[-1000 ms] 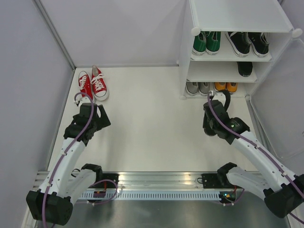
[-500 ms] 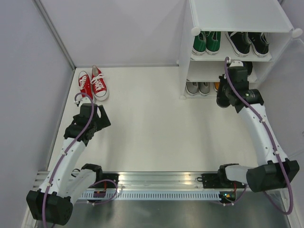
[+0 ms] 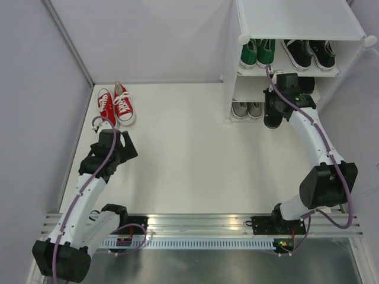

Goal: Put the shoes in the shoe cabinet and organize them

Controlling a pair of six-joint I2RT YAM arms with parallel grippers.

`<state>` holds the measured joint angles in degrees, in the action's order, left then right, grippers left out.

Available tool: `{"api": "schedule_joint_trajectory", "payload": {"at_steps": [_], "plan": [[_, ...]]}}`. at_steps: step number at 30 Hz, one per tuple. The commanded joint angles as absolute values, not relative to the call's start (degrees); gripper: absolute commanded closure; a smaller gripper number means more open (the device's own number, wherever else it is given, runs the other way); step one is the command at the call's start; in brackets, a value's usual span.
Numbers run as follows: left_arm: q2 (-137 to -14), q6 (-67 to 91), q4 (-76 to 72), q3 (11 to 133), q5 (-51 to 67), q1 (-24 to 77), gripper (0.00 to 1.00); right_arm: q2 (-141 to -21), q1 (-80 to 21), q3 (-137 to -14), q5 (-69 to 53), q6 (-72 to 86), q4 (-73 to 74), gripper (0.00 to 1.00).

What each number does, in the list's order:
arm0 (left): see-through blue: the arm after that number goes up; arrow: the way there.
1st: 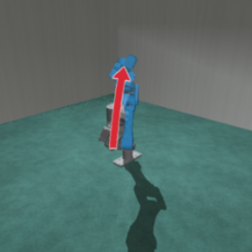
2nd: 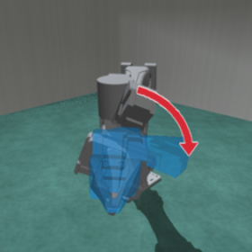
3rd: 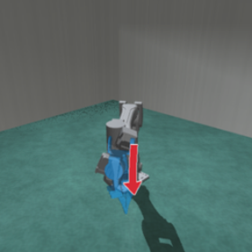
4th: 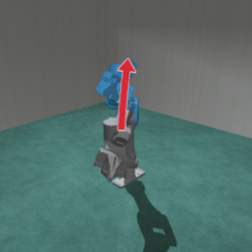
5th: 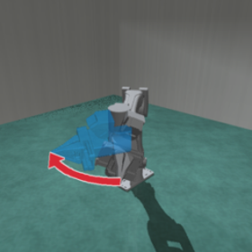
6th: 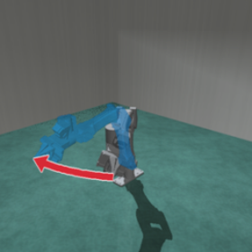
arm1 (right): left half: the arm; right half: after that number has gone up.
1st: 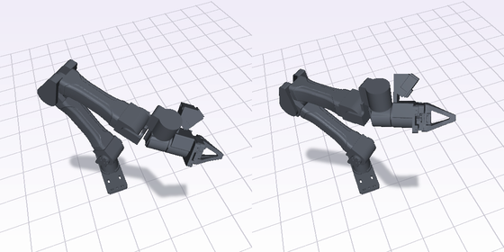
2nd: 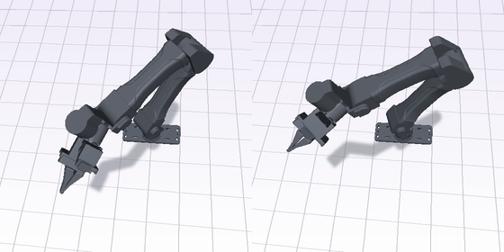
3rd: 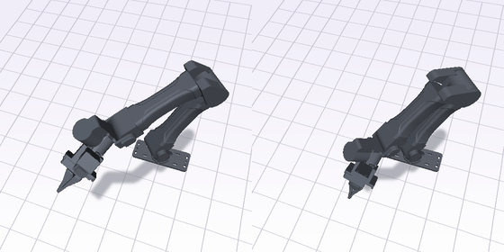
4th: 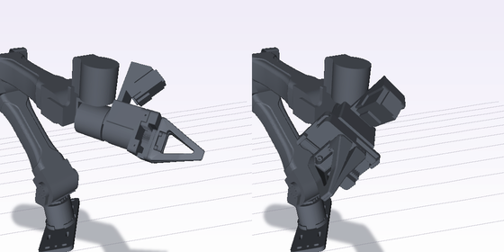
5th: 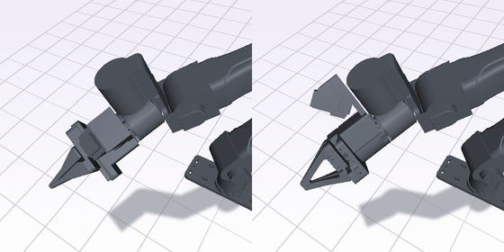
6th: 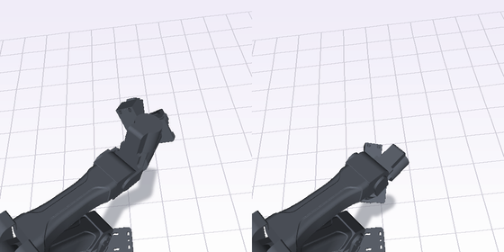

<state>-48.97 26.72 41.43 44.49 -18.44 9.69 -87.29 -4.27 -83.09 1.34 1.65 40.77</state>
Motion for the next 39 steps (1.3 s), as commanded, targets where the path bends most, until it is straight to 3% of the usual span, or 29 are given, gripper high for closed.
{"api": "schedule_joint_trajectory", "payload": {"at_steps": [1,16,19,22,25,31,39], "plan": [[-48.34,24.52,39.29,44.47,-18.37,9.49,0.00,-87.79,-4.04,-87.45,3.33,-3.86,31.21,0.99],[-48.52,24.26,39.02,44.56,-17.67,9.49,0.00,-99.57,-1.76,-91.84,6.33,-10.46,19.16,0.99],[-48.60,24.26,39.11,44.47,-17.40,9.49,0.00,-102.38,-1.23,-94.74,5.54,-10.37,20.73,0.94],[-48.43,24.17,39.02,44.47,-17.49,9.49,0.00,-103.79,-1.23,-96.06,5.89,-10.20,20.48,0.82],[-48.25,24.17,39.02,44.39,-17.49,9.49,0.00,-103.80,-1.23,-96.15,6.77,-10.11,19.78,0.58],[-48.34,24.17,39.02,44.38,-17.49,9.49,0.00,-100.47,-1.32,-94.14,8.00,-9.84,19.17,0.34],[-48.08,24.17,38.94,44.21,-17.58,9.49,0.00,-90.54,-1.23,-85.44,8.35,-7.91,13.63,0.25]]}}
